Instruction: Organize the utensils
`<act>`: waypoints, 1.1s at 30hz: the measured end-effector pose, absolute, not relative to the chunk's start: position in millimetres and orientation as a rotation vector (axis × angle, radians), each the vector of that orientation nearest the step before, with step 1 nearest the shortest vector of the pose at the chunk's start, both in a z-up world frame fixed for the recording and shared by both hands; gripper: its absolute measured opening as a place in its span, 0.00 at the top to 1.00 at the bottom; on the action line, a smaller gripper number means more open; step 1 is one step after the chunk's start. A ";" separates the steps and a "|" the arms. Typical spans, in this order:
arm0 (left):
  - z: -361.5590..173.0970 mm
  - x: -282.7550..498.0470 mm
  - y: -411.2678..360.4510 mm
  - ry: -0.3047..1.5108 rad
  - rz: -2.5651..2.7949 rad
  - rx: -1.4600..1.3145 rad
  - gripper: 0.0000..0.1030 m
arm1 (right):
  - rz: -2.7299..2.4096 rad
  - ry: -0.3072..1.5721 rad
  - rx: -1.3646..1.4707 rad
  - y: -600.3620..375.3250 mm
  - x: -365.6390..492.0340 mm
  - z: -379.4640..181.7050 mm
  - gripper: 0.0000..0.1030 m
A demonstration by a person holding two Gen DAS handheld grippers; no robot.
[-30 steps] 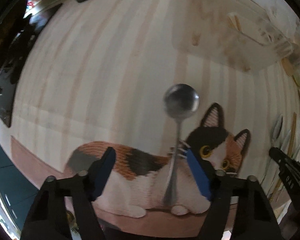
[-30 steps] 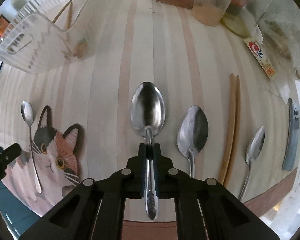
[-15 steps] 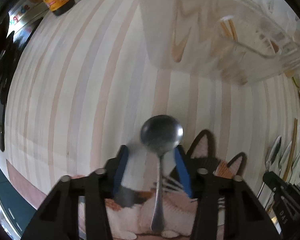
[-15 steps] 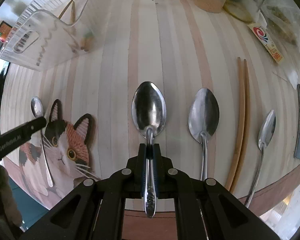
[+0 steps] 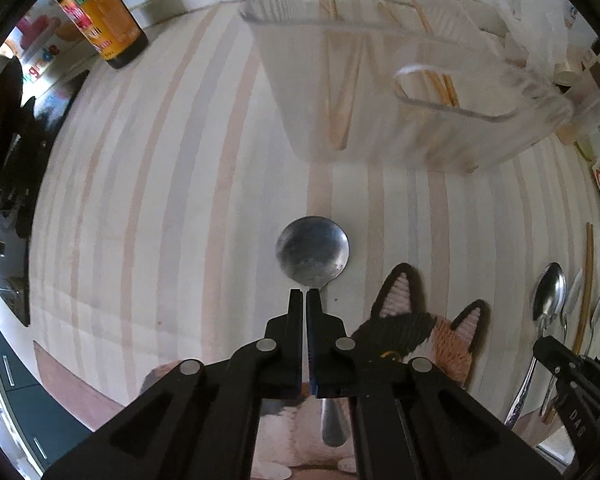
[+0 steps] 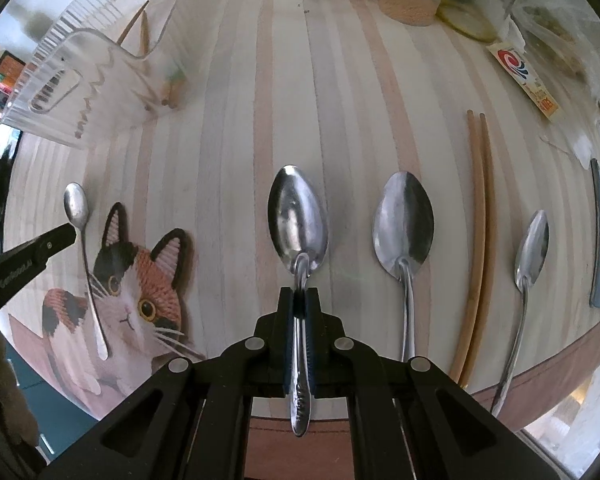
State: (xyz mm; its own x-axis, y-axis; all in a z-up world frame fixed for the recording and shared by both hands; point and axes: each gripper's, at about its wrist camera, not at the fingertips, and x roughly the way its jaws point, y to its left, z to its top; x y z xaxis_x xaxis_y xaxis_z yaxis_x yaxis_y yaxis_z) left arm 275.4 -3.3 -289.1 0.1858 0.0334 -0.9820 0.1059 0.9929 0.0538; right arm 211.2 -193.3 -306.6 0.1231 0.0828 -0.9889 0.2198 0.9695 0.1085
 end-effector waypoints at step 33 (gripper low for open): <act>-293.3 300.0 1.8 1.353 -0.136 0.071 0.89 | -0.081 1.460 0.442 -218.7 199.7 -298.8 0.69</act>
